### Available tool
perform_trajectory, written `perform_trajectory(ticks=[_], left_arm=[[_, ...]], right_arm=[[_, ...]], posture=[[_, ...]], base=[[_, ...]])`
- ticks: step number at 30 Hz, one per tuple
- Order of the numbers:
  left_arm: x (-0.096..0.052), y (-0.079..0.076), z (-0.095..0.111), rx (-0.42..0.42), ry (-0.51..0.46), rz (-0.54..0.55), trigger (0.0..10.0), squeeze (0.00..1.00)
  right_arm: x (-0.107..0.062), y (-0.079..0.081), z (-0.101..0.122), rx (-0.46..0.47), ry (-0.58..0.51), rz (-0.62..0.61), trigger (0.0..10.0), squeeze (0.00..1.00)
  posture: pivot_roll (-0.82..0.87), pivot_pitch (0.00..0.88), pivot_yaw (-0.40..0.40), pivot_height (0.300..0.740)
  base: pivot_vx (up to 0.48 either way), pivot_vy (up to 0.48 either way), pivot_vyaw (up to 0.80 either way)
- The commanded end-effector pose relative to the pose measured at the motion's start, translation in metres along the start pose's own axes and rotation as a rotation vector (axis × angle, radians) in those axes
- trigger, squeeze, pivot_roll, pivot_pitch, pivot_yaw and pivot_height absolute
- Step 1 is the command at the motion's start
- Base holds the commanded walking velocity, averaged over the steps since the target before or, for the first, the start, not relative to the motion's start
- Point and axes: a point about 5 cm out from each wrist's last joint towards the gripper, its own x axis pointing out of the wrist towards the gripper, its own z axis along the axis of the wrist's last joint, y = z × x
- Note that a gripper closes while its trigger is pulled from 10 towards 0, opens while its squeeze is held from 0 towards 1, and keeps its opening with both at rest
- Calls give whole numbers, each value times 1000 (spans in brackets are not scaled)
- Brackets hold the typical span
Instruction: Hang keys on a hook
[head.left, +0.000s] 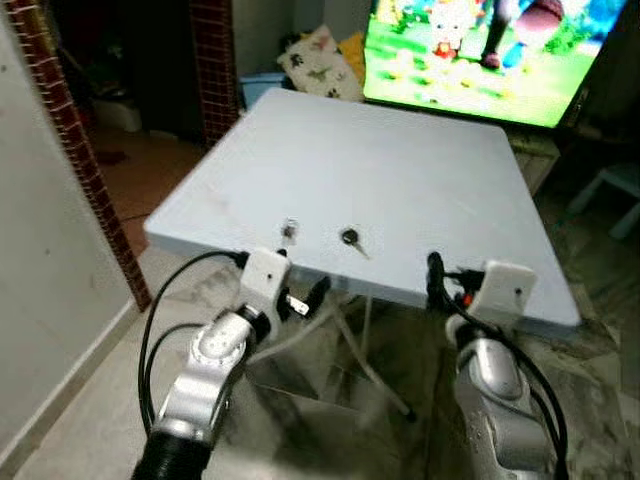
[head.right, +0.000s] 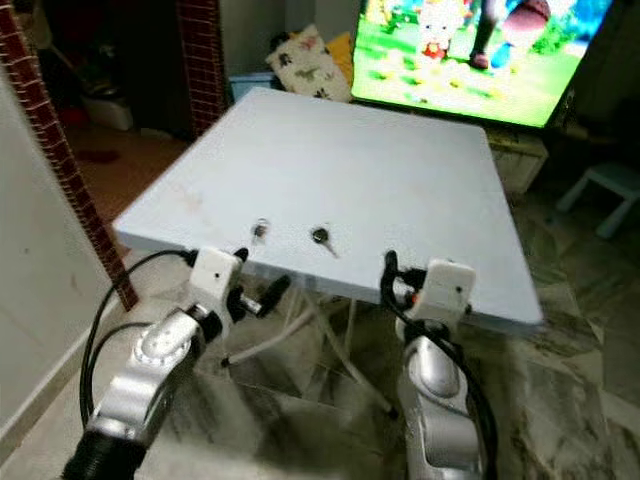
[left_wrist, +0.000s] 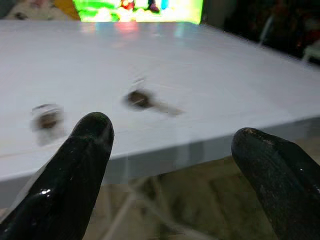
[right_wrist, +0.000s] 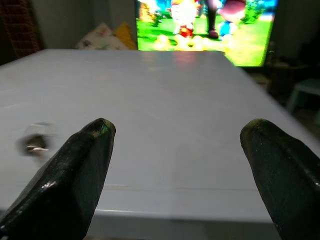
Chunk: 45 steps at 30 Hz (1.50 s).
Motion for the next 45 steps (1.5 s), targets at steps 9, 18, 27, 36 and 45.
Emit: perform_trajectory(ticks=[9, 18, 27, 36, 45], left_arm=[[-1, 20, 9, 31, -5, 48, 10000, 0], [0, 21, 11, 35, 11, 27, 10000, 0], [1, 27, 13, 56, 19, 34, 10000, 0], [-1, 17, 9, -3, -4, 65, 10000, 0], [-1, 19, 8, -25, -3, 90, 10000, 0]], right_arm=[[6, 6, 7, 20, -34, -5, 10000, 0], [12, -1, 10, 64, -64, -68, 10000, 0], [8, 1, 4, 82, -39, -86, 10000, 0], [9, 3, 4, 54, -35, -39, 10000, 0], [9, 2, 7, 23, -41, -23, 10000, 0]], posture=[[86, 0, -29, 740], [106, 0, 21, 740], [101, 0, 23, 740], [95, 0, -14, 740], [84, 0, -24, 740]], base=[[0, 0, 0], [0, 0, 0], [0, 0, 0], [0, -44, -535], [0, -411, 0]])
